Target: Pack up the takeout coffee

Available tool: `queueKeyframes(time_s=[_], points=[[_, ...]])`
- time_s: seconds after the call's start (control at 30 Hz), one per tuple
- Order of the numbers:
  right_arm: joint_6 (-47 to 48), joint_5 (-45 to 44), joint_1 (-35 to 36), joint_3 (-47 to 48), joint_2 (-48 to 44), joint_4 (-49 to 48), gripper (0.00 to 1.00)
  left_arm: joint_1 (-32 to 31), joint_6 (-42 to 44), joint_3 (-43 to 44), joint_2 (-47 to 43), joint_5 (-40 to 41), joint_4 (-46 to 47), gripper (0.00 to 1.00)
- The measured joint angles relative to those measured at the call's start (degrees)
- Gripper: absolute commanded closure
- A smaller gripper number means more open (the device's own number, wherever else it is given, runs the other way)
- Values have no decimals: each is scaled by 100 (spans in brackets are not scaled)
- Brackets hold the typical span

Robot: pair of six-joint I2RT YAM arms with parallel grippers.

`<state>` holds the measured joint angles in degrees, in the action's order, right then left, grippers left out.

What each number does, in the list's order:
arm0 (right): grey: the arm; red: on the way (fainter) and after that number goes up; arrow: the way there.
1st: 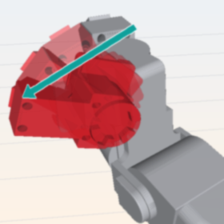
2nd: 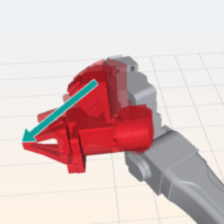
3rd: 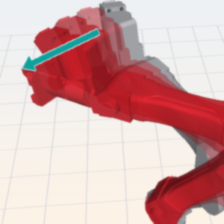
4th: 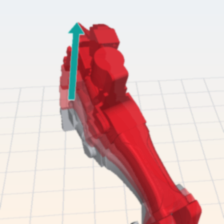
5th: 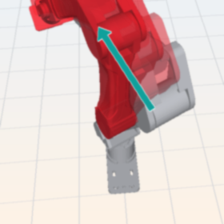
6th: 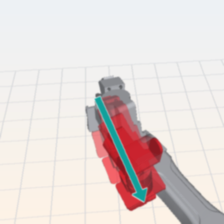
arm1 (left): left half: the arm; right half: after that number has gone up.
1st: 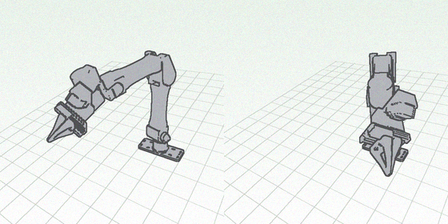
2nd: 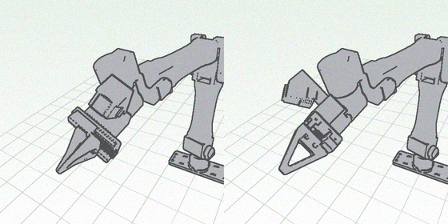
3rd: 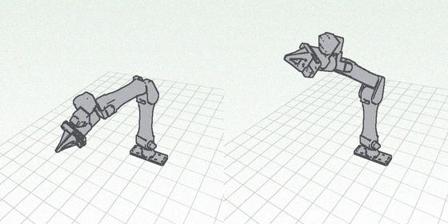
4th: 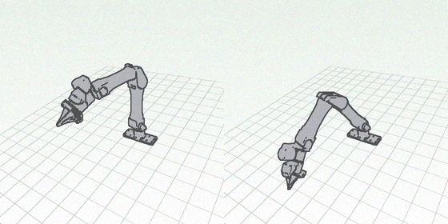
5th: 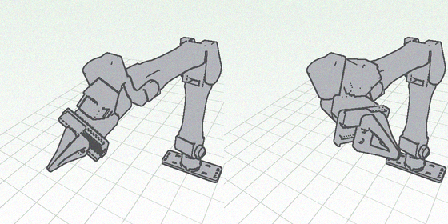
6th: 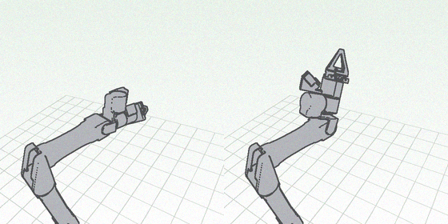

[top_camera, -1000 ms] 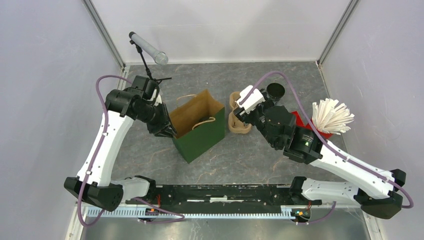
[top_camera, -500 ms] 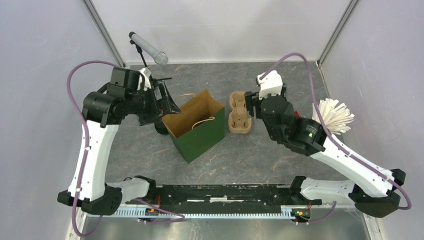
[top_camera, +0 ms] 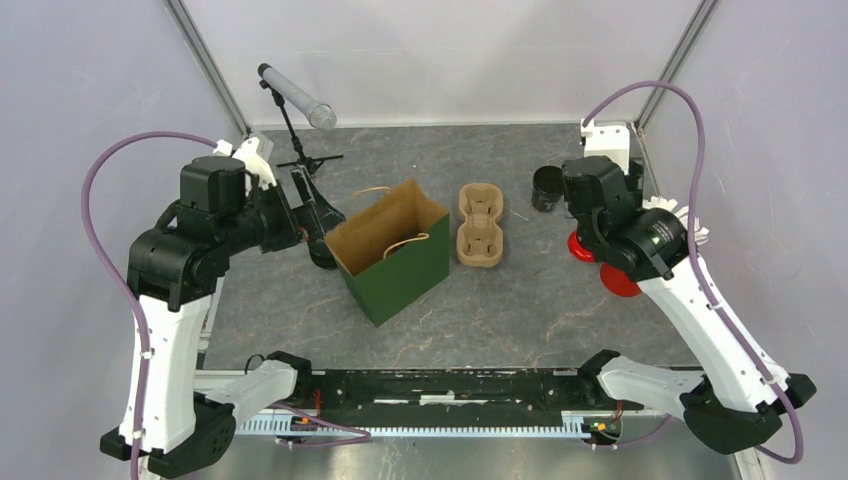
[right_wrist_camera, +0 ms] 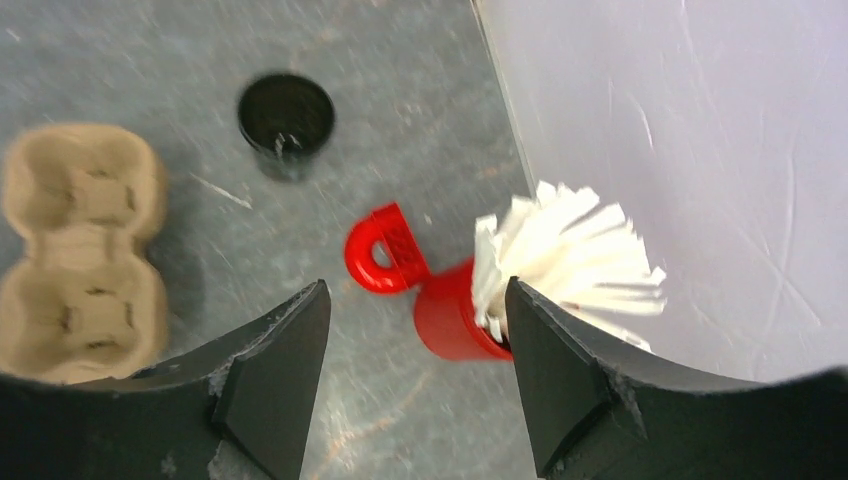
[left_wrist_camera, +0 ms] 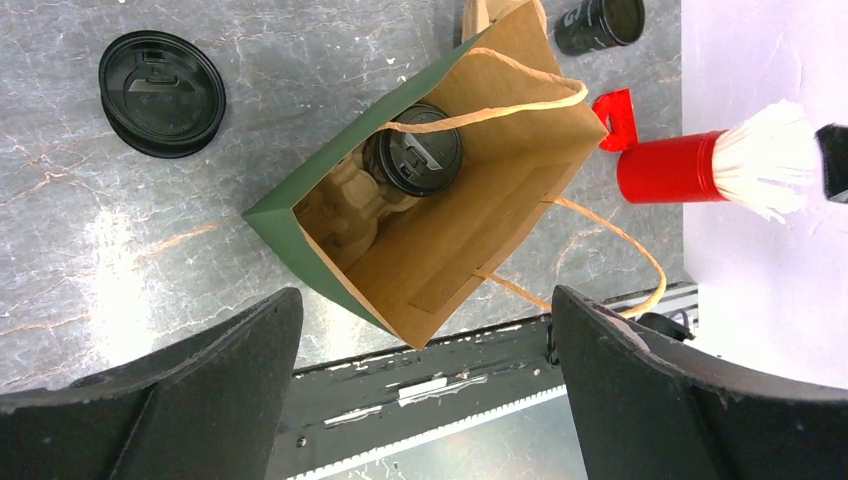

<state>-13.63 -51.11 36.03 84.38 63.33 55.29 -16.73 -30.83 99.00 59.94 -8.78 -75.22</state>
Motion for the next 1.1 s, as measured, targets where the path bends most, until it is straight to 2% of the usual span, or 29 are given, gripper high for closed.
queueKeyframes(time_s=[0.27,0.5,0.83,1.1], points=[[-352,826,-1349,-1143,-396,535,34,0,92,-173,-39,116,46,0],[-195,1366,-2367,-1663,-560,337,50,0,136,-546,-122,116,103,0],[251,1681,-2874,-1867,-671,-85,57,0,199,-555,-133,118,166,0],[487,1961,-3010,-2293,-822,-337,58,0,199,-555,-96,116,166,0]])
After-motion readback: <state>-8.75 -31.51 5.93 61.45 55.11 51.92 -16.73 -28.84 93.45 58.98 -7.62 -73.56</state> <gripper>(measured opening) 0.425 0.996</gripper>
